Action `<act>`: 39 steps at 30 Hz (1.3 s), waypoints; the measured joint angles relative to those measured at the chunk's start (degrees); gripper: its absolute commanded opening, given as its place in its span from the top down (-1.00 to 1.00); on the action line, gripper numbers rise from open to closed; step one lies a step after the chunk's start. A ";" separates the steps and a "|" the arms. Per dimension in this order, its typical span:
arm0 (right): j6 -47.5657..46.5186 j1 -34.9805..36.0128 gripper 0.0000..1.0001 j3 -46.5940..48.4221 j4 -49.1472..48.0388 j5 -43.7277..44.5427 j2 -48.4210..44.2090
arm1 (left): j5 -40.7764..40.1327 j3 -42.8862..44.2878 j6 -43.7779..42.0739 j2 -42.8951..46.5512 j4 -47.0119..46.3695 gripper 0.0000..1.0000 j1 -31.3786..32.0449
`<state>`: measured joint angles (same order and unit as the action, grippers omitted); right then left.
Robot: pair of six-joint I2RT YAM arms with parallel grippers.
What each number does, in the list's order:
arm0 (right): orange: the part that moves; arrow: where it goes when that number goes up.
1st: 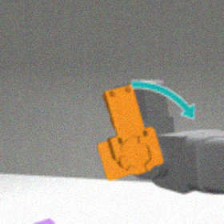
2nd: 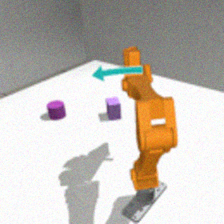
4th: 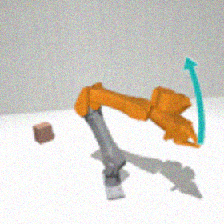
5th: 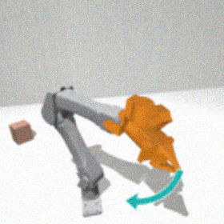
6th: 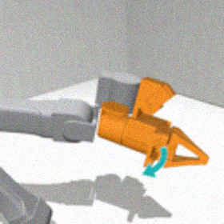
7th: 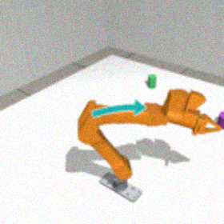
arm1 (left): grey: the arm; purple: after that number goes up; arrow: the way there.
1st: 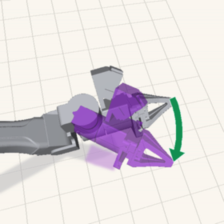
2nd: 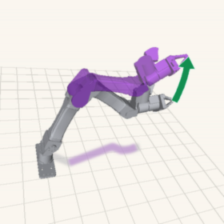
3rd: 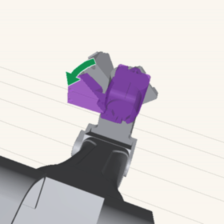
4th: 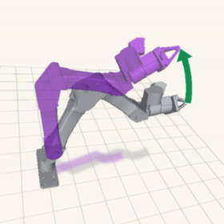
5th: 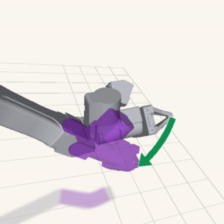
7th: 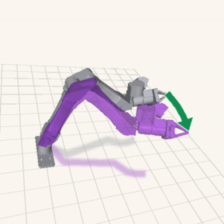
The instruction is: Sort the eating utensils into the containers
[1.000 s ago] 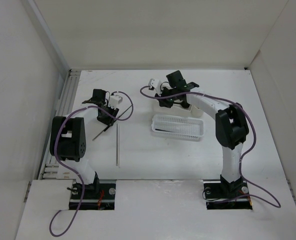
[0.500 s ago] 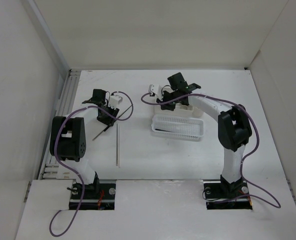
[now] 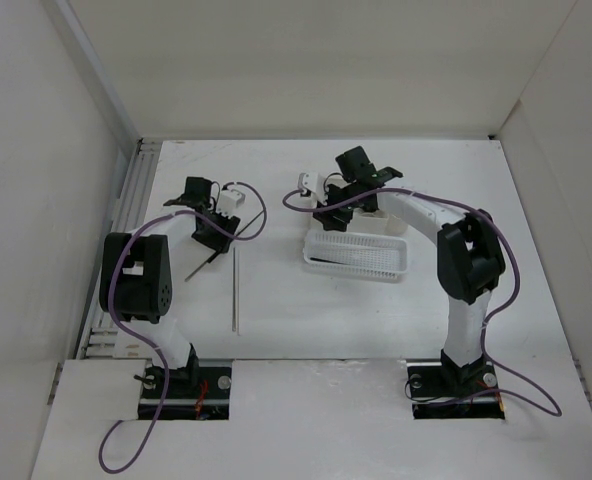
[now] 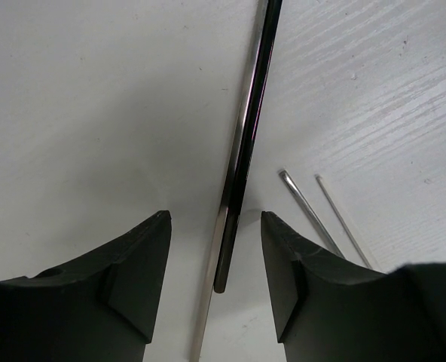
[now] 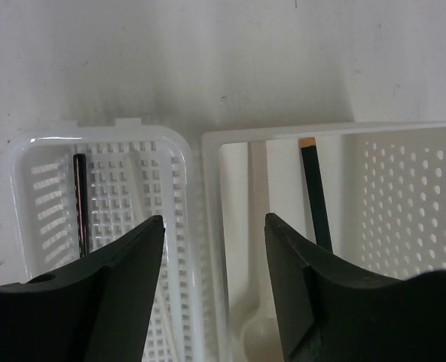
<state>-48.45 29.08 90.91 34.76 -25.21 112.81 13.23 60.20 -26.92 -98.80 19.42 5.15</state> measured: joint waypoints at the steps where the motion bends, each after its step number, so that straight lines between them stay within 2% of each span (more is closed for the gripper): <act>1: 0.07 0.02 -0.28 0.00 0.02 0.09 0.00 | 0.00 0.20 0.00 0.02 0.20 0.07 -0.04; 6: 1.90 0.22 -0.33 0.07 -0.48 0.85 -1.16 | 0.11 1.64 -0.24 0.04 1.46 0.21 -0.83; 10: 4.85 0.24 -0.33 0.07 -2.36 0.57 -5.09 | 0.09 2.56 -2.47 0.72 3.45 0.16 -1.64; 17: 8.98 0.26 -0.35 0.04 -7.85 -0.24 -15.52 | -0.48 -2.23 -15.47 6.99 9.38 0.14 -6.12; 22: 11.34 0.24 -0.35 0.04 -10.60 -0.52 -19.34 | -1.64 -6.78 -22.38 7.69 12.20 0.09 -7.48; 25: 13.11 0.24 -0.35 -0.28 -12.24 -0.52 -20.00 | -1.42 -7.26 -23.39 7.26 12.31 0.09 -7.37; 33: 15.08 -0.26 -0.35 -3.50 -14.21 0.00 -22.32 | -4.83 -6.84 -20.90 5.84 10.34 0.32 -5.97; 39: 15.78 -0.79 -0.35 -5.05 -15.10 0.66 -24.35 | -7.56 -1.33 -17.40 0.83 8.24 0.40 -5.92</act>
<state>-32.67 28.29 85.86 19.66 -24.56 88.47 5.67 58.87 -44.31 -97.97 27.66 -0.78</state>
